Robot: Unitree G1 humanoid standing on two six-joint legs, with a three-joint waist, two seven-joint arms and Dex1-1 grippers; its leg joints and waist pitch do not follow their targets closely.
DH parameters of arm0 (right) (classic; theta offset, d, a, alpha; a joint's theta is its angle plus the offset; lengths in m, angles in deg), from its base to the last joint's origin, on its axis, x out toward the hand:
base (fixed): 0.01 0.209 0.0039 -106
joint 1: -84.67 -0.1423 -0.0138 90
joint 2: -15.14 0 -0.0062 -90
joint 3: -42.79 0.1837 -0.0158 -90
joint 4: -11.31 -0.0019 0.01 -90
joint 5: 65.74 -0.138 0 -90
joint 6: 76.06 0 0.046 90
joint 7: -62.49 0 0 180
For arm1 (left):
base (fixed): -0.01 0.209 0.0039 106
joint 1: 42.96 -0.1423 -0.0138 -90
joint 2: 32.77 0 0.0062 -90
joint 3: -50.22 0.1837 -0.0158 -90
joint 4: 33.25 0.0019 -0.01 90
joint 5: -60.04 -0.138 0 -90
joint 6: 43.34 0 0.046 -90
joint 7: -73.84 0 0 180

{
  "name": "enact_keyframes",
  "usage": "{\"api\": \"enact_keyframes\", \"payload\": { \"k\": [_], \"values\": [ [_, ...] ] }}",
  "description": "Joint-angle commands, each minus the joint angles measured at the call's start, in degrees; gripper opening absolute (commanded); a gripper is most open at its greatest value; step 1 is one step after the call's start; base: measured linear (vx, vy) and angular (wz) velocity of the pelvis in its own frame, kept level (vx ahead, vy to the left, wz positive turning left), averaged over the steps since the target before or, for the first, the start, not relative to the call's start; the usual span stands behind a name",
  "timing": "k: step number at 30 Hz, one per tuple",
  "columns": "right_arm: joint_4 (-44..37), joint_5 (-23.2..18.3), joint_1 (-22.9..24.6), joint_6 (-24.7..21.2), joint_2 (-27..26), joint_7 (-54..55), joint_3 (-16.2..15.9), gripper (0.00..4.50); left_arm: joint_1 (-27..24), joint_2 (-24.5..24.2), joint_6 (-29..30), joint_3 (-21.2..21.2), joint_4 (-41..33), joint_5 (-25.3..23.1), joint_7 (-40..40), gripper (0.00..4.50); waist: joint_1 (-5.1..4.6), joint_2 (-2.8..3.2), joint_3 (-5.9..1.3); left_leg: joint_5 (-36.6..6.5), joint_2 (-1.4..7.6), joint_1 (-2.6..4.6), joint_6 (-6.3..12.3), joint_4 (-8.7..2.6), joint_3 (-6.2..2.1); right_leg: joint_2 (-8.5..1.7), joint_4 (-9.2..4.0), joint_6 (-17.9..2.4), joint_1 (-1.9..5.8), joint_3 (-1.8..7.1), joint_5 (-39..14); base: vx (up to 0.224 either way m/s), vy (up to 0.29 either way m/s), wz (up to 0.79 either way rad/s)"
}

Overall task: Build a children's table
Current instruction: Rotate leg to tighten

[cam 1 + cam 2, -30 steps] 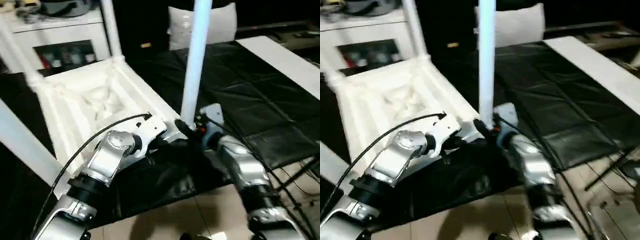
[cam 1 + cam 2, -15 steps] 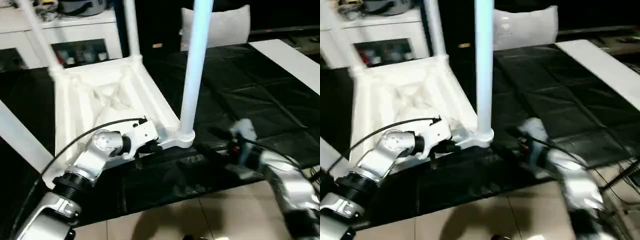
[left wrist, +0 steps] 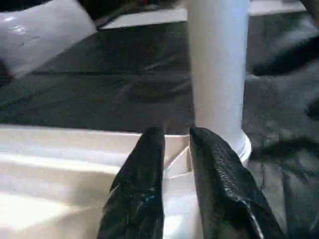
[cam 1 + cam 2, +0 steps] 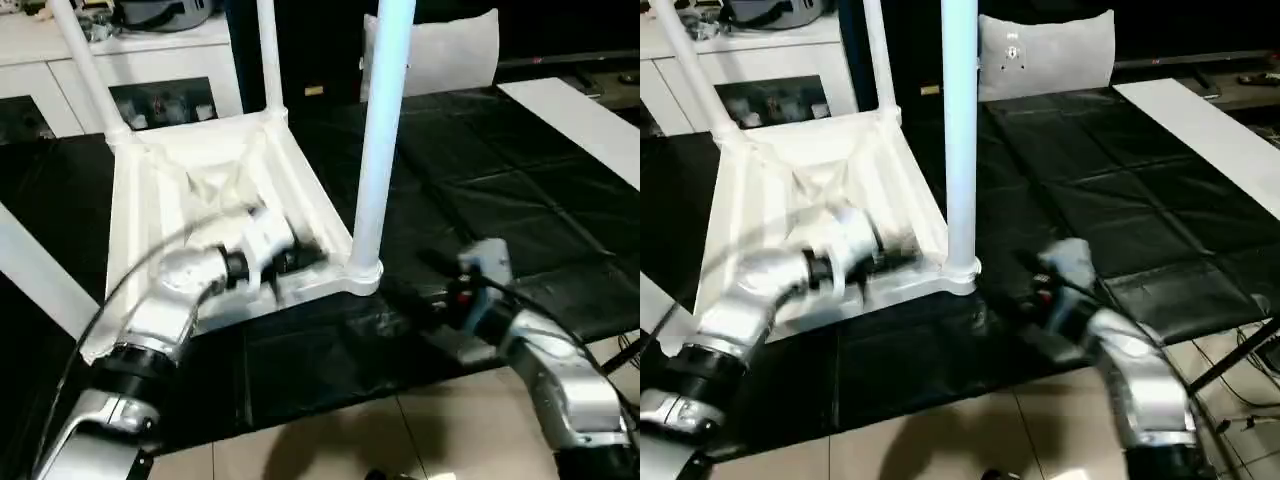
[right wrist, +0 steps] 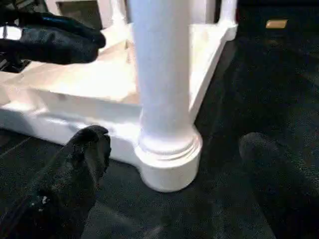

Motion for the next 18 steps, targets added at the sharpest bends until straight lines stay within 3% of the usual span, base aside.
{"api": "enact_keyframes", "payload": {
  "k": [1,2,3,4,5,6,7,8,9,10,11,12,13,14,15,16,17,18],
  "values": [
    [-3.11,1.2,1.09,-0.56,-0.49,0.87,-1.69,4.5,-4.5,2.33,2.43,-1.84,-6.84,1.07,-5.08,0.97,-0.12,-1.09,-3.0,-4.18,0.2,-3.52,4.81,-3.96,-0.18,-4.07,-4.45,8.8,6.48,1.57,-23.77,0.0,0.0,0.0],
    [-3.31,1.42,1.28,-0.43,-0.54,1.02,-1.97,4.5,-5.58,3.29,2.77,-2.26,-8.3,1.3,-6.41,0.97,-0.51,0.01,-3.3,-4.13,1.42,-3.17,4.87,-4.34,-1.01,-3.9,-4.54,8.37,6.62,1.22,-22.47,-0.002,-0.049,0.23],
    [-3.77,1.96,1.76,-0.09,-0.63,1.4,-2.56,4.5,-8.08,5.65,3.61,-3.23,-11.7,1.86,-9.63,0.97,-1.39,1.18,-2.98,-7.76,4.92,-4.71,7.02,-6.88,-5.51,-4.04,-0.89,6.79,8.13,1.58,-17.88,-0.002,-0.049,0.23],
    [-3.9,2.02,1.86,-0.1,-0.57,1.5,-2.71,4.5,-8.54,6.11,4.04,-3.38,-12.33,2.0,-10.38,0.97,-2.13,1.74,-2.69,-12.5,8.21,-2.41,10.1,-9.08,-9.51,-3.01,4.02,3.38,5.25,5.11,-14.55,0.002,-0.079,0.48],
    [-4.34,2.5,2.28,0.18,-0.31,2.07,-3.47,4.5,-10.85,8.52,7.81,-3.88,-15.52,1.4,-15.33,0.97,-2.74,0.7,-2.15,-13.13,7.87,-0.27,12.6,-9.31,-11.6,-1.8,6.01,-1.88,2.95,6.68,-15.69,0.027,-0.106,0.63],
    [-4.24,2.42,2.4,0.27,-0.45,2.31,-3.55,4.5,-12.03,10.1,9.12,-4.4,-16.48,1.36,-18.01,0.97,-2.82,-0.38,-1.71,-11.63,6.5,-0.91,13.67,-8.27,-11.13,-2.44,5.52,-4.26,3.19,8.32,-14.74,0.027,-0.106,0.63],
    [-4.24,2.31,2.49,0.25,-0.53,2.57,-3.62,4.5,-12.84,11.12,10.08,-4.73,-17.26,1.42,-19.83,0.97,-1.27,-2.43,-1.22,-8.62,-1.35,-3.93,9.48,-3.31,-6.84,-5.34,-1.19,-5.22,4.98,8.67,-24.51,0.039,-0.13,0.66],
    [-4.23,2.15,2.55,0.27,-0.7,2.69,-3.61,4.5,-13.6,11.78,10.87,-4.65,-17.97,0.24,-21.68,0.97,-0.5,-3.62,-1.88,-4.68,-4.21,-2.53,6.74,0.92,-3.24,-7.41,-3.41,-1.33,4.61,6.01,-32.85,0.004,-0.132,0.45],
    [-4.23,2.15,2.55,0.27,-0.7,2.69,-3.61,4.5,-13.6,11.78,10.87,-4.65,-17.97,0.24,-21.68,0.97,0.63,-3.95,-1.94,-0.02,-4.91,-3.69,3.74,4.93,-0.96,-9.4,-4.6,9.85,4.45,3.83,-39.72,0.004,-0.132,0.45],
    [-4.12,2.16,2.24,0.28,-1.28,3.39,-3.37,4.5,-15.39,12.49,11.06,-3.84,-19.86,-2.37,-24.75,0.97,2.07,-5.16,-2.12,-1.98,-3.99,-4.1,5.73,5.39,-0.17,-11.31,-4.43,15.62,4.57,6.02,-37.6,-0.025,-0.126,0.47],
    [-3.98,2.23,2.1,0.32,-1.51,3.75,-3.24,4.5,-15.91,12.46,10.75,-3.42,-20.22,-3.49,-25.41,0.97,2.3,-4.57,-2.23,-3.19,-2.77,-5.46,6.2,6.43,-0.86,-14.31,-3.31,17.67,6.11,6.72,-34.22,-0.029,-0.064,0.55],
    [-3.92,2.27,1.99,0.3,-1.69,4.15,-3.1,4.5,-16.45,12.48,10.66,-2.99,-20.78,-4.65,-26.04,0.97,3.06,-3.46,-2.02,-3.38,-1.65,-5.66,5.8,7.39,-1.72,-17.72,-3.61,17.52,6.43,7.27,-30.34,-0.029,-0.064,0.55],
    [-3.56,2.37,1.83,0.01,-1.98,4.9,-2.81,4.5,-16.64,12.39,11.42,-2.66,-20.97,-5.96,-27.17,0.97,3.19,-2.92,-2.02,-4.13,-1.03,-4.11,5.11,6.88,-2.23,-17.87,-4.29,12.13,5.43,11.43,-33.0,-0.049,-0.007,0.36],
    [-3.12,2.72,1.58,0.12,-1.97,5.27,-2.8,4.5,-16.71,12.32,11.75,-2.45,-20.89,-6.54,-27.75,0.97,4.26,-3.07,-1.42,-2.28,-0.2,-4.1,6.29,4.73,-2.18,-15.87,-4.5,3.84,6.92,10.19,-34.19,-0.068,0.014,0.1],
    [-2.96,2.84,1.49,0.17,-1.96,5.39,-2.81,4.5,-16.72,12.29,11.84,-2.37,-20.84,-6.71,-27.94,0.97,4.72,-2.7,-1.36,-0.19,-0.18,-3.1,7.27,2.69,-1.64,-13.29,-4.46,1.39,6.58,8.33,-33.48,-0.068,0.014,0.1],
    [-2.64,3.02,1.26,0.53,-1.78,5.58,-3.01,4.5,-16.81,12.32,12.77,-2.28,-21.06,-6.89,-28.8,0.97,4.43,-1.66,-1.0,1.01,1.71,-1.01,9.08,-2.02,-1.45,-7.11,-3.63,0.43,5.13,4.94,-30.91,-0.07,0.038,-0.01],
    [-2.62,2.99,1.2,0.77,-1.62,5.53,-3.19,4.5,-16.86,12.39,13.36,-2.31,-21.32,-6.72,-29.18,0.97,3.42,-1.03,-0.84,-3.38,4.59,0.3,9.21,-3.48,-2.41,-4.95,-2.46,1.55,4.22,3.84,-28.94,-0.058,0.064,0.04],
    [-2.65,2.99,1.15,0.78,-1.58,5.86,-3.24,4.5,-16.93,12.38,14.16,-2.23,-21.75,-6.29,-29.38,0.97,2.42,-0.26,-1.25,-13.36,8.16,0.88,7.81,-5.9,-3.34,-4.35,1.37,2.05,5.0,4.88,-19.51,-0.058,0.064,0.04]
  ]
}}
